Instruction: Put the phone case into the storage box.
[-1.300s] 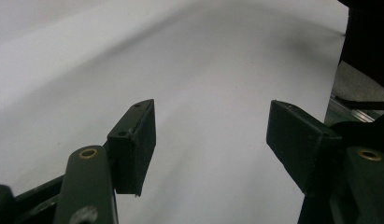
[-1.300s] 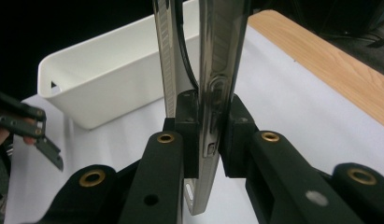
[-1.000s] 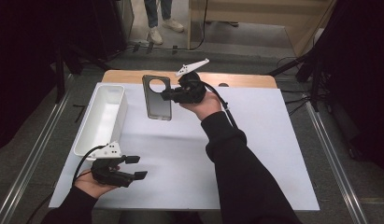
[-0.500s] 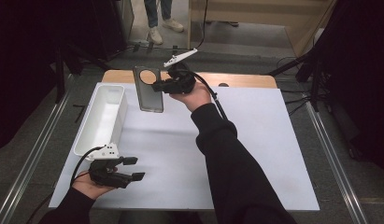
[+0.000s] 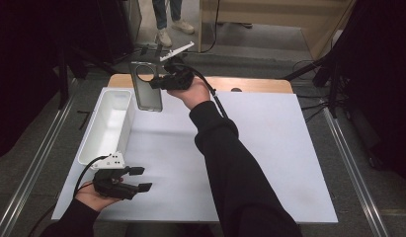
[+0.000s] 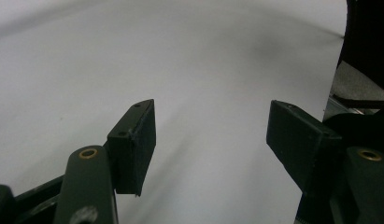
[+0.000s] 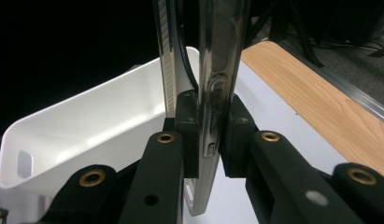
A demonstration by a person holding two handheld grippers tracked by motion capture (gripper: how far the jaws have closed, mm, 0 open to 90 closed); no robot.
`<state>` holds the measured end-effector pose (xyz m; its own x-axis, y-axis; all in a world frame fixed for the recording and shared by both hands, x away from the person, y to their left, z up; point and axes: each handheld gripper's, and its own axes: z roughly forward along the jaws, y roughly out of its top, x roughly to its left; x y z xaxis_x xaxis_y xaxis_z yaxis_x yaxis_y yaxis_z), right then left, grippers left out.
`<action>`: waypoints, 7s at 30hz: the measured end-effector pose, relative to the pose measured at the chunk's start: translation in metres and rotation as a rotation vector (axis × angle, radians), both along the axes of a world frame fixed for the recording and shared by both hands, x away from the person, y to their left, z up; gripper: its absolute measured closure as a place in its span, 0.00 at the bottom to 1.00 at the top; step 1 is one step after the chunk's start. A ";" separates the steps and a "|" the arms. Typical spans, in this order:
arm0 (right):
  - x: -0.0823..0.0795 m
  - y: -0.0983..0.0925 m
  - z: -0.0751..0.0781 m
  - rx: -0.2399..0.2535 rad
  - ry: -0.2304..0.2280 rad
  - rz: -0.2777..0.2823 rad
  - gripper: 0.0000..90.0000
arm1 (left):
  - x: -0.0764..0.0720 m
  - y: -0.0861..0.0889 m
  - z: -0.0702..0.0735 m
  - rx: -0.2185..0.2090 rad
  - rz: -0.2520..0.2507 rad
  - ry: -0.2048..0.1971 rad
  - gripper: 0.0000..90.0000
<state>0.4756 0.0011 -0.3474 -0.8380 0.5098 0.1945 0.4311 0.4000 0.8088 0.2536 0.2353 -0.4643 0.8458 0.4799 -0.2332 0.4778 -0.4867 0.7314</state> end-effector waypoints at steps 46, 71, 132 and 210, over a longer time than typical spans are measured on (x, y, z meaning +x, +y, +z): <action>0.041 0.079 0.020 -0.009 -0.002 0.028 0.87 | 0.002 0.006 -0.007 -0.007 -0.004 0.031 0.37; 0.054 0.108 -0.007 0.012 0.018 0.019 0.87 | 0.003 0.006 -0.009 -0.003 -0.008 0.038 0.37; 0.057 0.049 -0.051 -0.001 0.086 -0.058 0.47 | 0.006 0.003 -0.016 -0.006 -0.011 0.060 0.37; -0.110 -0.145 -0.086 -0.002 0.092 -0.015 0.39 | 0.006 -0.001 -0.019 -0.013 0.002 0.059 0.37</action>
<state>0.3656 -0.1437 -0.4335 -0.8091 0.5223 0.2693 0.5092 0.3943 0.7650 0.2599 0.2343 -0.4832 0.8292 0.4786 -0.2886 0.5214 -0.4763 0.7080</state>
